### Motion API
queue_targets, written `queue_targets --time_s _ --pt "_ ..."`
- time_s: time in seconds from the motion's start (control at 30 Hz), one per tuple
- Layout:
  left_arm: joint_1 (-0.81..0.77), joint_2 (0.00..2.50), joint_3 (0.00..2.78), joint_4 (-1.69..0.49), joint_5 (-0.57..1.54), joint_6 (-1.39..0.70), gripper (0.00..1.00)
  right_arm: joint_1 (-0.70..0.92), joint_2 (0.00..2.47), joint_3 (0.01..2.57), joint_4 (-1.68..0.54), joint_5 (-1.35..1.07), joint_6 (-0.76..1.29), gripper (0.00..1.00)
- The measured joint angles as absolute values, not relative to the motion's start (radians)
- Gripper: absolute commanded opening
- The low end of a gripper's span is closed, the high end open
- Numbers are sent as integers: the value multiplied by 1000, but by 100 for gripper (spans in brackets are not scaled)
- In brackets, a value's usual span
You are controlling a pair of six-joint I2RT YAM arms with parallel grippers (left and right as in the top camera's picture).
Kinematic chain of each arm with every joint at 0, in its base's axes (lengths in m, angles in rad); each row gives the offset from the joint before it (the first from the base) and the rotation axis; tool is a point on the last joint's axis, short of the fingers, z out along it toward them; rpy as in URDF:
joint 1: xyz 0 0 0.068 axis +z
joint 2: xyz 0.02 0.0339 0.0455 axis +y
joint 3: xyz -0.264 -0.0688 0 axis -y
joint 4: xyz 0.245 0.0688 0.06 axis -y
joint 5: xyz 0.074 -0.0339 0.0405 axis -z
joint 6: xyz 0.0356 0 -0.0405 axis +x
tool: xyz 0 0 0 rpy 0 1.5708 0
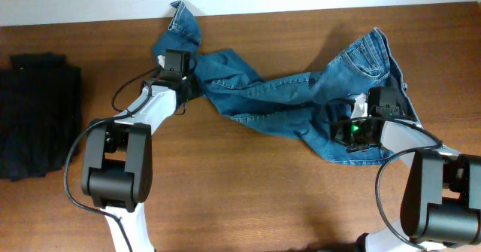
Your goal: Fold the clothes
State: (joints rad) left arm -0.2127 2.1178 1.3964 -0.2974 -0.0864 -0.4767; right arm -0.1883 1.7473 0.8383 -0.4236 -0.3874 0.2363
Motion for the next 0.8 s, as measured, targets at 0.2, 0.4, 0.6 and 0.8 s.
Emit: queue_targets --time_s 0.2,0.4,0.6,0.8 --pt "-213 2118 1396 -265 -86 -477 56 -188 1747 838 -424 -387 236 5" --pt "-213 2119 1396 -260 -86 -477 56 -188 1747 838 -424 -387 236 5" --pt "-213 2144 1397 -238 -93 -477 60 -188 1747 838 -424 -387 237 5" --pt "-213 2152 1399 -220 -109 -477 23 -188 1747 838 -423 -387 237 5"
